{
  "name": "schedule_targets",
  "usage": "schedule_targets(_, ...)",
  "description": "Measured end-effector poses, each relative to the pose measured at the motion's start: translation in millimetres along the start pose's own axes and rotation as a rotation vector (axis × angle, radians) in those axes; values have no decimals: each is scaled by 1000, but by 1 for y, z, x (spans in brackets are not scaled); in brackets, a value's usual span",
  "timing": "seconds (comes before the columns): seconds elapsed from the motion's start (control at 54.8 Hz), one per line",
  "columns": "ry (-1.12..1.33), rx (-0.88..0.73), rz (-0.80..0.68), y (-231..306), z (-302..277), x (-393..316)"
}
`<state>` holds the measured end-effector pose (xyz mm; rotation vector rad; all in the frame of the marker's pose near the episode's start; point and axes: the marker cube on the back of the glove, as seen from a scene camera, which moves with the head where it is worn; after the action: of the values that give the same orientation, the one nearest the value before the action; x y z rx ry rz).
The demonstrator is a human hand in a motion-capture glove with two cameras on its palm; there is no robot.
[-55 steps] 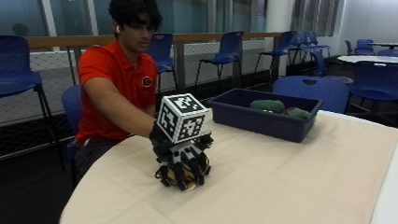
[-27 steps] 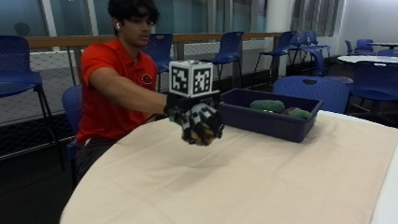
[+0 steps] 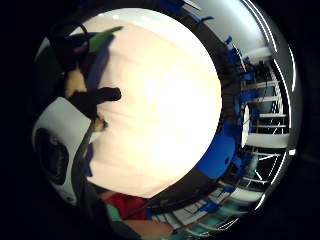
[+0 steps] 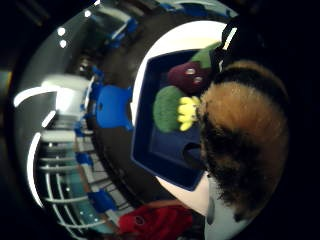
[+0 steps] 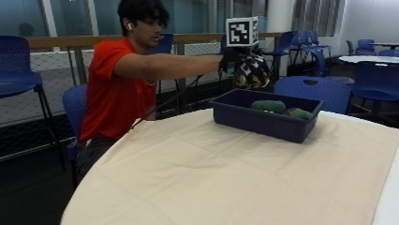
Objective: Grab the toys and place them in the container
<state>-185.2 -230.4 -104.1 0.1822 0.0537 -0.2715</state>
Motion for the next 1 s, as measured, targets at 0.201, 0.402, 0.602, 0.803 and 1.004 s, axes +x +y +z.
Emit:
schedule_targets(0.201, 19, -5, -49, -24, 15, -76)
schedule_targets(0.402, -26, -124, -18, -13, 30, -82)
schedule_targets(0.602, 0, -123, -45, 19, 38, -23)
schedule_targets(0.803, -96, -149, 139, 64, 56, 45)
schedule_targets(1.004, -62, -158, 206, 112, 70, 104)
